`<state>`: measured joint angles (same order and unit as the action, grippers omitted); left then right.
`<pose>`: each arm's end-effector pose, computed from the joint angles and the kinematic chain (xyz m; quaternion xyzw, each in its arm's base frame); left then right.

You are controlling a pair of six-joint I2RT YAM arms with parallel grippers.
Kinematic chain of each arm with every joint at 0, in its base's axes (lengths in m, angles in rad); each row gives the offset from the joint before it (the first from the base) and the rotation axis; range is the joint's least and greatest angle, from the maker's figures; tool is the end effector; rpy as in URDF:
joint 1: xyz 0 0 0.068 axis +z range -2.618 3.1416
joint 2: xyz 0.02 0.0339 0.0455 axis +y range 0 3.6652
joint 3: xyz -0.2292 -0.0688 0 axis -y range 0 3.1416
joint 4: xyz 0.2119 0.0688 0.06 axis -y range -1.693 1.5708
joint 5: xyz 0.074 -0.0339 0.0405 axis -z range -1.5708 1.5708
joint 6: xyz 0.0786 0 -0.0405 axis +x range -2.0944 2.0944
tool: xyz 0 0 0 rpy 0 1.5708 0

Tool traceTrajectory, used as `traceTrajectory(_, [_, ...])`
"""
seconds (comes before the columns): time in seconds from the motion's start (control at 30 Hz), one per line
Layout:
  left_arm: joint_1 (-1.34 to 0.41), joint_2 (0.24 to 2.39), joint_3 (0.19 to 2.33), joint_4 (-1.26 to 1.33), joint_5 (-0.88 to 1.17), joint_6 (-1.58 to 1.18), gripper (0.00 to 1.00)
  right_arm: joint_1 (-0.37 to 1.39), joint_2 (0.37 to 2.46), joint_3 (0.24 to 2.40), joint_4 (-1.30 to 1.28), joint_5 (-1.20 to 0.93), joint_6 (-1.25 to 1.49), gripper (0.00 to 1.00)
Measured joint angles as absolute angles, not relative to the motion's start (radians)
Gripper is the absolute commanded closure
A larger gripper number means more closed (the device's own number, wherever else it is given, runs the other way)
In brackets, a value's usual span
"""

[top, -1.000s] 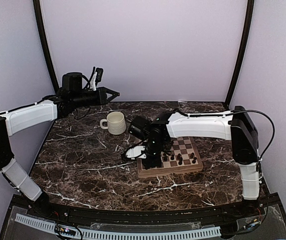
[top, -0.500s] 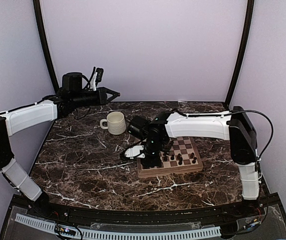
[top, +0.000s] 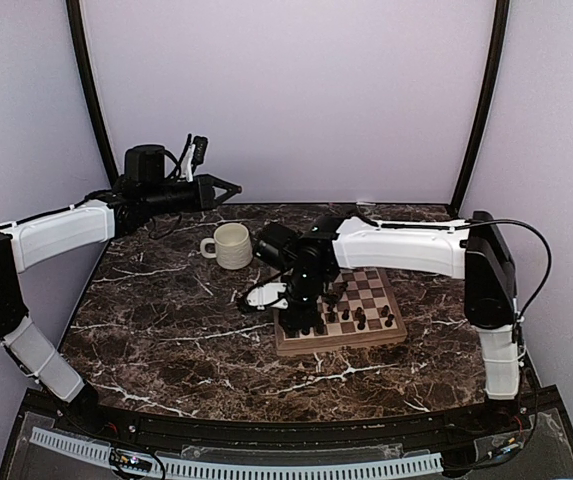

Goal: Set up the chess pieces on the board
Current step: Place the rook at h8.

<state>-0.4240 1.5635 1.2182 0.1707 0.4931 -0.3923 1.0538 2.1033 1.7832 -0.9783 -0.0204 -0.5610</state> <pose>0.3302 -0.1899 0.3025 0.1686 0.7403 -0.4190 0.4979 0.1950 0.3463 0.1543 -0.7167 0.6839 0.0429 0.1292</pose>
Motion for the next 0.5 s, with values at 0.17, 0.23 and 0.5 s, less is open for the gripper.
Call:
traceTrajectory(0.17, [-0.431, 1.576, 1.217, 0.205, 0.545, -0.418, 1.00, 1.037, 2.005, 1.808, -0.994, -0.059, -0.549, 0.62])
traceTrajectory(0.23, [-0.445, 1.585, 1.216, 0.229, 0.567, -0.426, 1.00, 1.010, 1.944, 1.818, -0.997, -0.091, -0.540, 0.62])
traceTrajectory(0.5, [-0.596, 1.660, 1.224, 0.326, 0.715, -0.438, 1.00, 0.723, 1.622, 1.714, -0.856, -0.237, -0.480, 0.54])
